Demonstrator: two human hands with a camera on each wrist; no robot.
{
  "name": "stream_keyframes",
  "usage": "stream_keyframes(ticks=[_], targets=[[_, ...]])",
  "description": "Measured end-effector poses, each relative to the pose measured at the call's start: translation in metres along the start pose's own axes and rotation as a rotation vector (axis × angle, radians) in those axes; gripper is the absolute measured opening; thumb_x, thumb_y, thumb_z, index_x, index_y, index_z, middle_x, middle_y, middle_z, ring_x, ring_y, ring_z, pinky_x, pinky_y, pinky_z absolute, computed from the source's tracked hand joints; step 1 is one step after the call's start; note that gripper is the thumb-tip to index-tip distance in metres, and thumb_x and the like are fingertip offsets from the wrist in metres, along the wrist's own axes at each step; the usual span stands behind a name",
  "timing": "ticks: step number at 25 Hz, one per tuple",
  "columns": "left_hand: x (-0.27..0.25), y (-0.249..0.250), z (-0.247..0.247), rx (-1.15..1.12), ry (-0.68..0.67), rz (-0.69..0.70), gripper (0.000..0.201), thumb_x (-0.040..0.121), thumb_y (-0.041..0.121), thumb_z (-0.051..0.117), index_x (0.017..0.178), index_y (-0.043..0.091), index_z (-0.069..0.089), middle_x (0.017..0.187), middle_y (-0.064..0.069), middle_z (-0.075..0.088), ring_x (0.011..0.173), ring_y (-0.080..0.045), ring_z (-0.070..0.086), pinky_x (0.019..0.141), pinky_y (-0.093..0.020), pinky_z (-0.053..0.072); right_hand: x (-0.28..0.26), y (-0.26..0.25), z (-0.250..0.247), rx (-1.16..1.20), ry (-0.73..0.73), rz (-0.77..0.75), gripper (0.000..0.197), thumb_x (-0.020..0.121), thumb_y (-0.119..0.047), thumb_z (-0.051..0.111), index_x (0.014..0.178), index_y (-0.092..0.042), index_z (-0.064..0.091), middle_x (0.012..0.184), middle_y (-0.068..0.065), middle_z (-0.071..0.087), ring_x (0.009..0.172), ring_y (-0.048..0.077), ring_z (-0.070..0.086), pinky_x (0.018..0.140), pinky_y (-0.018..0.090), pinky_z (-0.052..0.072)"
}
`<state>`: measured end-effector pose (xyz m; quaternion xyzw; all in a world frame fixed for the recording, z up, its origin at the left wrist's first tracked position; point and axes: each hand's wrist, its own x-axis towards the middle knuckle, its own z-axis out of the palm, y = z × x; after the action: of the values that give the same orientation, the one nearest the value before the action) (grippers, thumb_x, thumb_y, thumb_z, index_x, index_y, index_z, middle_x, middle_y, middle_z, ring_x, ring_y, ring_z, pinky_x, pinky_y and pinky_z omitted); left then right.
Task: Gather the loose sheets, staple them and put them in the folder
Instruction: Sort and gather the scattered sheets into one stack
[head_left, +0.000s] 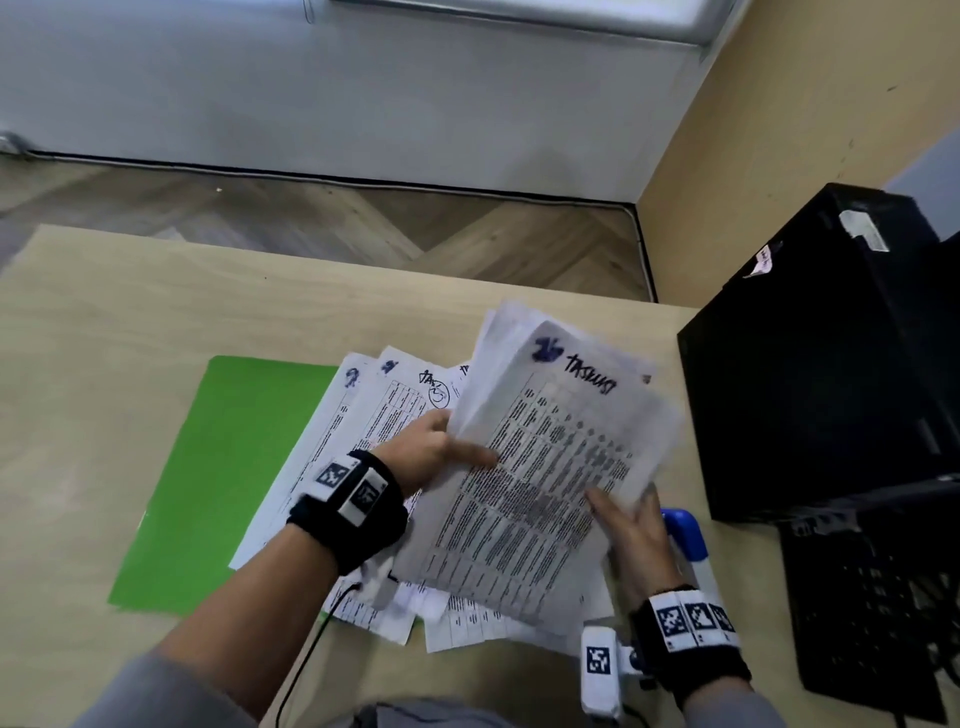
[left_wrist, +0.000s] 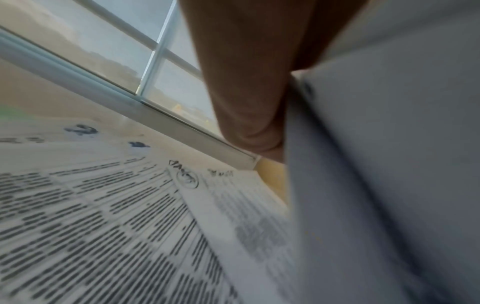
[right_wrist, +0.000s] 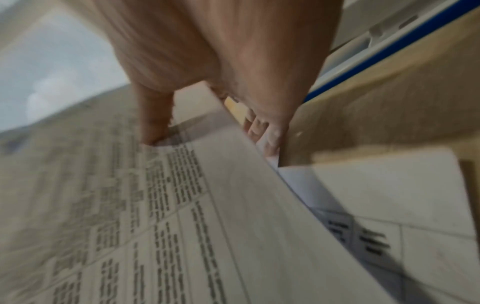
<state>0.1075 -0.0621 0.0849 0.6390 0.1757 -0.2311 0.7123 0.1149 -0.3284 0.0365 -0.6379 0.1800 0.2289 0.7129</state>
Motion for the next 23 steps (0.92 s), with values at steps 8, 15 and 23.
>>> stream_keyframes(ticks=[8, 15, 23], targets=[[0.005, -0.006, 0.021, 0.163, -0.067, -0.036, 0.038, 0.078, 0.017, 0.078, 0.107, 0.000, 0.060, 0.100, -0.013, 0.069, 0.091, -0.030, 0.068, 0.088, -0.043, 0.055, 0.005, -0.026, 0.005, -0.165, 0.038, -0.104, 0.025, 0.087, -0.009, 0.069, 0.112, -0.011, 0.067, 0.102, 0.010, 0.076, 0.101, 0.033, 0.071, 0.083, 0.041, 0.057], [0.039, -0.035, 0.006, 0.275, 0.531, -0.197, 0.034, 0.083, 0.031, 0.073, 0.095, 0.002, 0.061, 0.092, -0.010, 0.065, 0.080, -0.024, 0.061, 0.079, -0.036, 0.053, 0.087, -0.058, 0.020, -1.059, 0.027, -0.186, 0.050, 0.088, -0.025, 0.070, 0.132, -0.006, 0.056, 0.133, 0.008, 0.056, 0.111, 0.030, 0.060, 0.094, 0.033, 0.050], [0.043, -0.038, 0.002, -0.042, 0.565, -0.176, 0.034, 0.079, 0.016, 0.077, 0.102, -0.004, 0.063, 0.106, -0.016, 0.067, 0.102, -0.033, 0.065, 0.091, -0.045, 0.052, 0.117, -0.053, 0.027, -1.017, 0.030, -0.133, 0.056, 0.075, -0.030, 0.080, 0.122, -0.016, 0.054, 0.124, 0.014, 0.063, 0.108, 0.029, 0.062, 0.098, 0.042, 0.049]])
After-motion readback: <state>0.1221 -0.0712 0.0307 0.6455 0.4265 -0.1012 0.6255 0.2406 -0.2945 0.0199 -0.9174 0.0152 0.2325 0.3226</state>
